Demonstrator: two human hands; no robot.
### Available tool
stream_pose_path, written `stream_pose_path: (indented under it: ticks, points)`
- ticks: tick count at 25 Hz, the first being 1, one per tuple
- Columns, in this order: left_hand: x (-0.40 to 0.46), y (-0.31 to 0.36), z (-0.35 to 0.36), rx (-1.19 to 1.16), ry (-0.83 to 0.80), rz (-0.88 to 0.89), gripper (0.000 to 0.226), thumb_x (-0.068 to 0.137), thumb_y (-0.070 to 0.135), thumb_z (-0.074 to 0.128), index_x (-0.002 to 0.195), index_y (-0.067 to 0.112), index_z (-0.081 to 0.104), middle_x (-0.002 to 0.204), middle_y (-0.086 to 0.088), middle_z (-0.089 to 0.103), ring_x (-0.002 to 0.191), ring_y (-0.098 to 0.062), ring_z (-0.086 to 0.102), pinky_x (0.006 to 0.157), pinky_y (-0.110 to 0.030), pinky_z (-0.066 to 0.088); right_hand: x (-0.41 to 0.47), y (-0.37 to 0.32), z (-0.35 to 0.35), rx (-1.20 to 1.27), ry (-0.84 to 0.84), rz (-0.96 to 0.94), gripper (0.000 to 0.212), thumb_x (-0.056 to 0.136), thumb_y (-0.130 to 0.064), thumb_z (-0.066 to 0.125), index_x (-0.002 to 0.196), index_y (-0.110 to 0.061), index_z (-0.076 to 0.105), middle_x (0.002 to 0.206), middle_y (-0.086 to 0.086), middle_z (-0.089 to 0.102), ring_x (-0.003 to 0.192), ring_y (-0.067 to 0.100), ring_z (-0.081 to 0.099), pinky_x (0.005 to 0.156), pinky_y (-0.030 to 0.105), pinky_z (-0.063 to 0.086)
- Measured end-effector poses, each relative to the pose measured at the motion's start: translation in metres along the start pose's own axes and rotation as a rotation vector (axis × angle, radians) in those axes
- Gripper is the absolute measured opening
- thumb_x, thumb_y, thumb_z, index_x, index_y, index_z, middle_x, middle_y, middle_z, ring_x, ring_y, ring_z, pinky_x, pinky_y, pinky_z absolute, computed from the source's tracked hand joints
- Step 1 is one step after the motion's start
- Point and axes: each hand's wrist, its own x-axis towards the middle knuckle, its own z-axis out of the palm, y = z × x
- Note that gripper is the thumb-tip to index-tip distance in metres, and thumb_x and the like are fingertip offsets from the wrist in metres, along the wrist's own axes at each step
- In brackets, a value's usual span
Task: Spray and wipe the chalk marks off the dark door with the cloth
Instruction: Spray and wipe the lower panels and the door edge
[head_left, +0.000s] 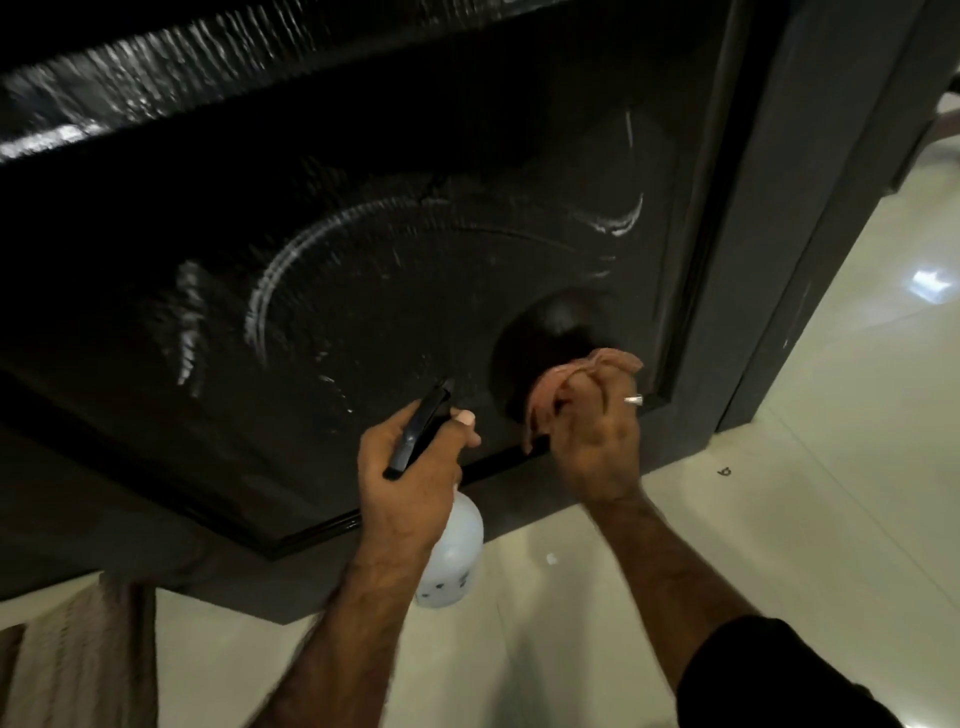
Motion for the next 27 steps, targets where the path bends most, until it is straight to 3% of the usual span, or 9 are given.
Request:
stream_pose_path:
  ticks: [3, 5, 9, 12, 16, 19, 23, 25, 27]
  points:
    - [0.005, 0.022, 0.011, 0.056, -0.089, -0.029, 0.018, 0.093, 0.008, 0.075, 0.078, 0.000, 0.071, 0.068, -0.018, 0.065, 0.045, -0.011, 0.048, 0.047, -0.025, 0.039, 0.065, -0.001, -0.029, 0.112, 0.376, 0.357, 0.018, 0.103, -0.008, 0.055, 0.119, -0.001, 0.058, 0.116, 0.018, 0.055, 0.100, 0.018, 0.054, 0.088, 0.050, 0.053]
    - [0.007, 0.038, 0.019, 0.053, -0.133, -0.008, 0.018, 0.092, 0.008, 0.074, 0.076, 0.001, 0.070, 0.065, -0.016, 0.061, 0.046, -0.013, 0.048, 0.046, -0.025, 0.039, 0.123, -0.037, -0.041, 0.163, 0.509, 0.261, 0.024, 0.101, -0.007, 0.060, 0.123, 0.001, 0.061, 0.119, 0.018, 0.057, 0.107, 0.021, 0.057, 0.095, 0.037, 0.052]
    - [0.004, 0.053, 0.015, -0.073, -0.039, 0.022, 0.023, 0.091, 0.007, 0.075, 0.108, -0.007, 0.070, 0.085, -0.024, 0.073, 0.048, -0.016, 0.048, 0.045, -0.024, 0.043, 0.125, -0.074, -0.018, 0.019, 0.286, -0.235, 0.033, 0.098, -0.014, 0.058, 0.132, -0.014, 0.056, 0.131, 0.017, 0.048, 0.113, 0.036, 0.056, 0.097, 0.044, 0.050]
    - [-0.003, 0.066, 0.001, -0.050, -0.021, 0.032, 0.008, 0.094, 0.005, 0.071, 0.097, -0.003, 0.073, 0.083, -0.020, 0.075, 0.046, -0.018, 0.046, 0.045, -0.025, 0.041, 0.067, -0.009, -0.017, -0.223, 0.043, -0.484, 0.031, 0.103, -0.026, 0.057, 0.133, -0.023, 0.050, 0.132, 0.024, 0.056, 0.110, 0.045, 0.060, 0.089, 0.058, 0.055]
    - [0.001, 0.090, -0.006, -0.041, 0.002, 0.054, 0.010, 0.094, 0.006, 0.072, 0.097, -0.003, 0.074, 0.084, -0.022, 0.075, 0.046, -0.021, 0.043, 0.045, -0.026, 0.039, 0.139, -0.017, -0.050, -0.076, 0.293, -0.095, 0.043, 0.101, -0.014, 0.057, 0.143, -0.011, 0.046, 0.146, 0.032, 0.052, 0.137, 0.048, 0.050, 0.117, 0.060, 0.042]
    - [0.006, 0.110, -0.004, -0.059, 0.009, 0.087, 0.015, 0.094, 0.011, 0.073, 0.103, -0.001, 0.074, 0.088, -0.019, 0.077, 0.047, -0.021, 0.045, 0.049, -0.030, 0.041, 0.220, -0.102, -0.062, 0.121, 0.508, -0.006, 0.038, 0.100, -0.016, 0.057, 0.137, -0.009, 0.058, 0.138, 0.022, 0.057, 0.130, 0.037, 0.055, 0.110, 0.053, 0.047]
    - [0.003, 0.119, 0.000, -0.023, -0.022, 0.119, 0.007, 0.095, 0.010, 0.071, 0.094, 0.005, 0.075, 0.087, -0.018, 0.077, 0.046, -0.021, 0.046, 0.049, -0.031, 0.042, 0.133, -0.070, -0.042, -0.159, 0.112, -0.505, 0.030, 0.101, -0.025, 0.056, 0.130, -0.026, 0.052, 0.130, 0.019, 0.054, 0.108, 0.038, 0.057, 0.087, 0.052, 0.054]
    - [0.003, 0.119, 0.001, 0.006, -0.031, 0.102, 0.006, 0.094, 0.009, 0.071, 0.093, 0.004, 0.075, 0.086, -0.017, 0.077, 0.047, -0.021, 0.047, 0.049, -0.031, 0.042, 0.107, -0.020, -0.058, -0.198, -0.054, -0.470, 0.035, 0.095, -0.025, 0.063, 0.128, -0.027, 0.051, 0.130, 0.016, 0.051, 0.105, 0.038, 0.058, 0.085, 0.052, 0.057]
    - [0.007, 0.121, 0.003, 0.002, -0.029, 0.076, 0.010, 0.093, 0.010, 0.072, 0.098, 0.003, 0.075, 0.088, -0.018, 0.077, 0.049, -0.021, 0.047, 0.050, -0.033, 0.042, 0.138, -0.017, -0.077, -0.104, 0.078, -0.214, 0.036, 0.096, -0.023, 0.058, 0.130, -0.021, 0.050, 0.134, 0.020, 0.050, 0.110, 0.035, 0.057, 0.087, 0.046, 0.057]
